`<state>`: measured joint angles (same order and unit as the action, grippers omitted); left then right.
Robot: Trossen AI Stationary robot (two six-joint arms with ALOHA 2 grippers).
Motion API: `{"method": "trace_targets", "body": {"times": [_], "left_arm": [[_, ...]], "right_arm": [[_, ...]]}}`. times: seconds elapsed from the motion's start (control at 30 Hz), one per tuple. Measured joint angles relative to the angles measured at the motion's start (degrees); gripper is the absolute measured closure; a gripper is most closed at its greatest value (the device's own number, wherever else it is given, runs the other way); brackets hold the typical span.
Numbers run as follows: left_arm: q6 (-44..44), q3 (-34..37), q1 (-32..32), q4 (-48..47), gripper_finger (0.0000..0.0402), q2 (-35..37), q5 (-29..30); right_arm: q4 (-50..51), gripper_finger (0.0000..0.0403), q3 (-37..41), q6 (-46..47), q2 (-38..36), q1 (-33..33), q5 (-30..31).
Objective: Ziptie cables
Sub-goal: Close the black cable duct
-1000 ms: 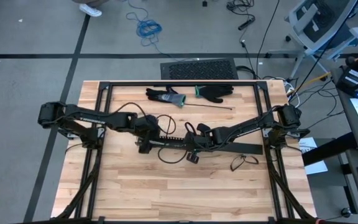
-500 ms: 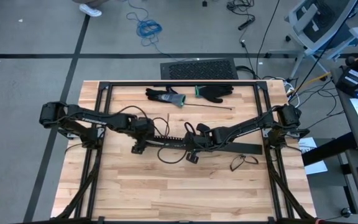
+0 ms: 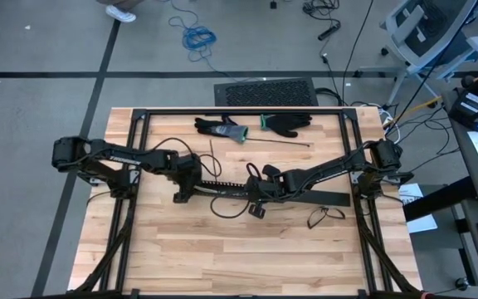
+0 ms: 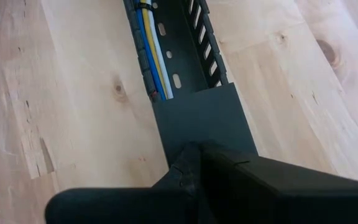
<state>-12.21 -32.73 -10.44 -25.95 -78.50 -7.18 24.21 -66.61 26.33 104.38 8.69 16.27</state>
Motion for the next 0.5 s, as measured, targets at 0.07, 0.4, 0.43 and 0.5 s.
{"method": "trace_targets", "body": {"times": [0.07,0.4,0.43,0.5], "left_arm": [[0.1,1.0,0.0,1.0,0.0027,0.0,-0.4],[-0.2,2.2,0.1,2.5,0.0126,0.0,-0.1],[-0.5,2.2,0.1,2.7,0.0149,0.0,0.0],[-1.2,2.2,0.1,2.8,0.0186,0.0,0.3]], "right_arm": [[0.2,0.0403,0.0,0.0,-0.3,0.0,-0.2],[0.3,0.0403,0.0,0.0,-0.8,-0.1,-0.2],[0.3,0.0403,0.0,0.0,-0.8,-0.1,-0.2],[0.4,0.0403,0.0,0.2,-0.8,-0.1,-0.1]]}}
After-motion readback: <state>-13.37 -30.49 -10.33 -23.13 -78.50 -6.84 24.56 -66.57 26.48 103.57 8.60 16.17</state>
